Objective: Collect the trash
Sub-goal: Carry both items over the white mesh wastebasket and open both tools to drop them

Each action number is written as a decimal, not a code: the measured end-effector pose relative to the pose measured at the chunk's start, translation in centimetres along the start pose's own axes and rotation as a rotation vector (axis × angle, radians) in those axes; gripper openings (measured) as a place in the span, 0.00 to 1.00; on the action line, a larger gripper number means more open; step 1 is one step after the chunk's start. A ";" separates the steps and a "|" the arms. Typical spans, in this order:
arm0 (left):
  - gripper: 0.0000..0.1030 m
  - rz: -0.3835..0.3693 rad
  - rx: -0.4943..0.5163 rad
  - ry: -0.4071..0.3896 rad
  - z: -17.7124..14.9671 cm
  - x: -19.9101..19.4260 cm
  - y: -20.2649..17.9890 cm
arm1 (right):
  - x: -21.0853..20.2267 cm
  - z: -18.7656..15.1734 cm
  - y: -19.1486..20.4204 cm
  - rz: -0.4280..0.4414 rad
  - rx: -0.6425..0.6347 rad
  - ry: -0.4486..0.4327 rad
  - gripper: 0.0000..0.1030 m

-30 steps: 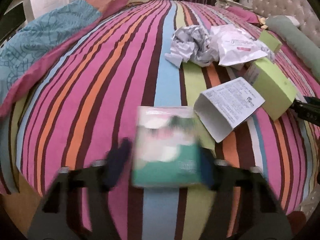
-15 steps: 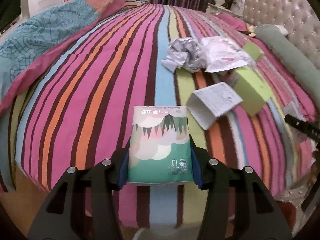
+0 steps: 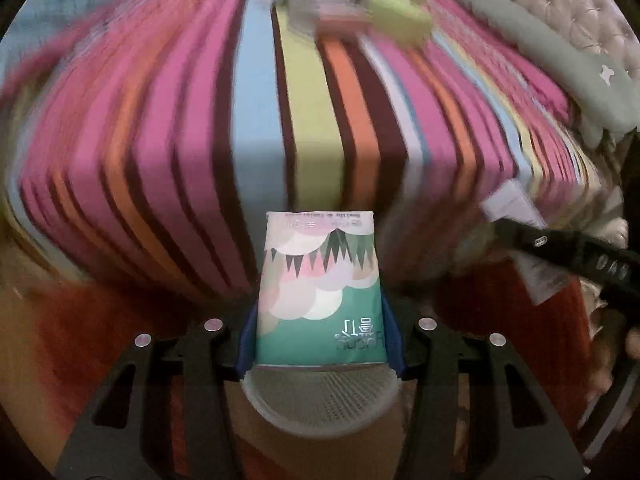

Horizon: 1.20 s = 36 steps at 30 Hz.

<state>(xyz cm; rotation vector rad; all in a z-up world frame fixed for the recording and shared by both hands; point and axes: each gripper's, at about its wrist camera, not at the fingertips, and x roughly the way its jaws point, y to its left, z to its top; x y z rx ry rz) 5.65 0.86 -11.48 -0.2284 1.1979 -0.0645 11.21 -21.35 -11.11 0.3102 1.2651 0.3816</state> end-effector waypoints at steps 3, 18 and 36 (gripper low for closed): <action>0.48 -0.042 -0.027 0.123 -1.9 2.8 0.2 | 3.2 -1.9 -0.4 0.004 0.047 0.108 0.48; 0.55 0.062 -0.124 0.542 -5.7 12.3 1.8 | 14.5 -5.7 -3.5 -0.033 0.206 0.482 0.49; 0.82 0.077 -0.135 0.553 -5.3 12.1 1.4 | 14.6 -6.1 -5.0 -0.098 0.306 0.433 0.92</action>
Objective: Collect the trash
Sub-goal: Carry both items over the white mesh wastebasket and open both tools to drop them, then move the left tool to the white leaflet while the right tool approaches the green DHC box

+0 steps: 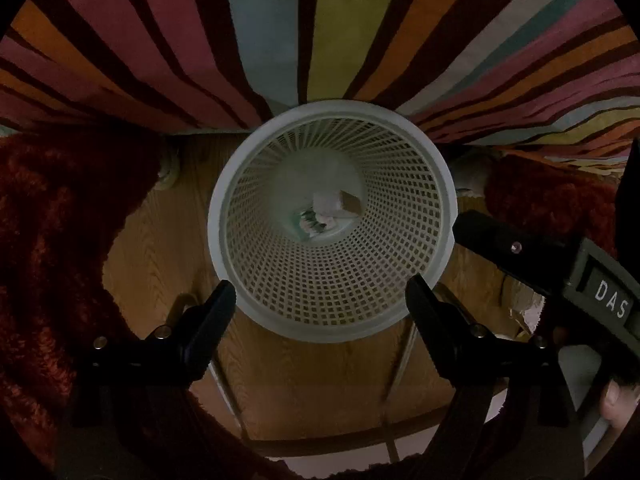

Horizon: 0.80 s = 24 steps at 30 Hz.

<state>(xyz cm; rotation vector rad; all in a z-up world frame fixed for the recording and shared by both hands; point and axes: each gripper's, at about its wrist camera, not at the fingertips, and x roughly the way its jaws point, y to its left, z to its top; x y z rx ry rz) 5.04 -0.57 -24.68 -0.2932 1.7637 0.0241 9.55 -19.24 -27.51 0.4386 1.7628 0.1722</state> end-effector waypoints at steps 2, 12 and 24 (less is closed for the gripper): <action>0.82 -0.001 -0.003 0.000 0.2 0.2 0.1 | -0.2 -0.1 0.1 -0.005 -0.007 -0.002 0.92; 0.82 -0.007 0.001 -0.036 0.1 -0.6 0.3 | -1.7 -0.5 0.0 -0.035 -0.036 -0.053 0.92; 0.82 -0.001 0.060 -0.285 -1.0 -6.0 -0.4 | -9.0 -1.9 1.3 -0.035 -0.159 -0.308 0.92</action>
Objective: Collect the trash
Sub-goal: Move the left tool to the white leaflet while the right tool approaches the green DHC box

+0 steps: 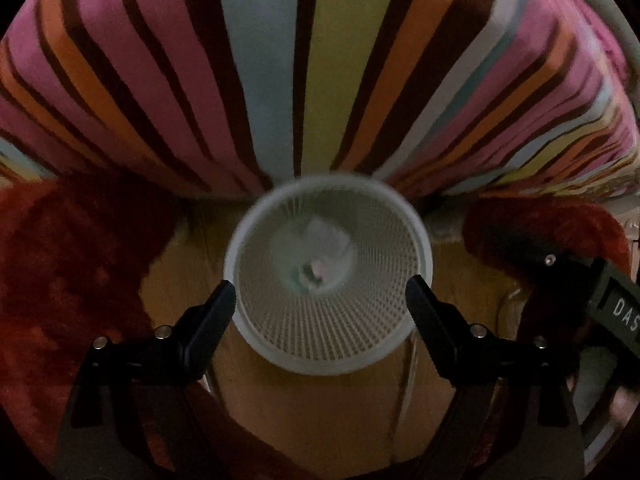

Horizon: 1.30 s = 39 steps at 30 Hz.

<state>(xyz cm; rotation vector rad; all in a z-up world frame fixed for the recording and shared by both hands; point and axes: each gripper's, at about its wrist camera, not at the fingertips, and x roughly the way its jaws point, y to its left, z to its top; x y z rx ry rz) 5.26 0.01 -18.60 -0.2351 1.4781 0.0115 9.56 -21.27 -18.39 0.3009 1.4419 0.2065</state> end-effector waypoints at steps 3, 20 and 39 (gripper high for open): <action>0.82 0.025 0.037 -0.132 0.3 -2.7 -0.2 | -3.1 0.5 0.9 0.000 -0.069 -0.117 0.92; 0.82 0.076 0.188 -0.582 2.8 -13.4 -1.8 | -14.4 1.6 7.6 -0.035 -0.444 -0.698 0.92; 0.82 0.038 0.203 -0.683 9.7 -16.4 -2.0 | -15.7 9.0 8.8 -0.014 -0.487 -0.687 0.93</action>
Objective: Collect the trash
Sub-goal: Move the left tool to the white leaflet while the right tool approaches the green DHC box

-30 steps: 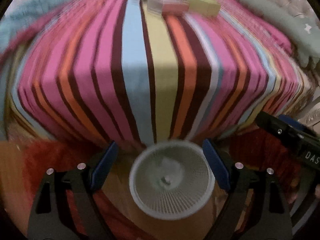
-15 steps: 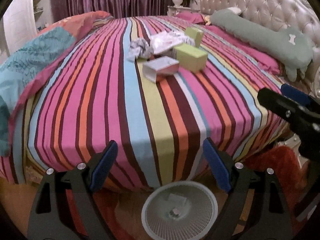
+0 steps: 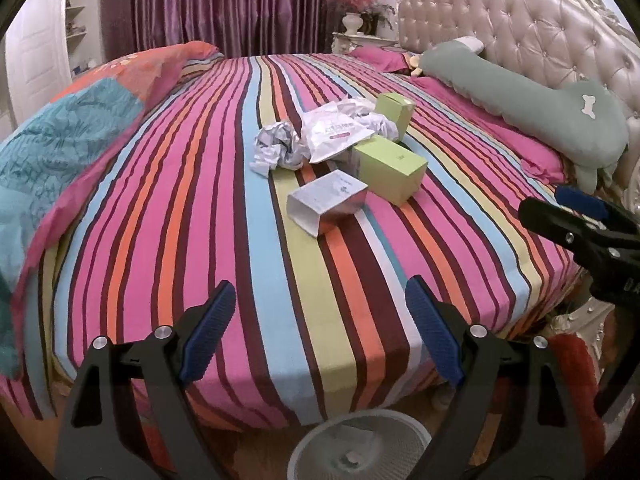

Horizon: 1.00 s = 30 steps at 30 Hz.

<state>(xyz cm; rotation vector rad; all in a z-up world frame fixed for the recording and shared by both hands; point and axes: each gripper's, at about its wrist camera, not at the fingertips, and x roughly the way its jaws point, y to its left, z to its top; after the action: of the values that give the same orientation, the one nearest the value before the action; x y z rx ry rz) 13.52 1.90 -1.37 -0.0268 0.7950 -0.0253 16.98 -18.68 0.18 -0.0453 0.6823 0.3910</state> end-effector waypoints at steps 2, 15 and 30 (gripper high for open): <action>0.82 0.000 0.019 0.002 0.5 0.7 -0.1 | 0.6 0.4 -0.1 -0.004 -0.007 0.006 0.93; 0.82 -0.016 0.131 0.081 3.2 7.4 0.4 | 7.3 2.0 -1.2 0.046 -0.012 0.121 0.93; 0.82 -0.045 0.212 0.163 6.8 15.2 0.8 | 14.8 4.3 -1.1 0.070 -0.110 0.219 0.92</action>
<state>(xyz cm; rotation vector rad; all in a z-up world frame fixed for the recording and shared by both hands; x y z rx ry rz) 29.05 2.26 -7.52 0.1602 0.9508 -0.1564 30.46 -14.01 -5.77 -0.1705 0.8798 0.4957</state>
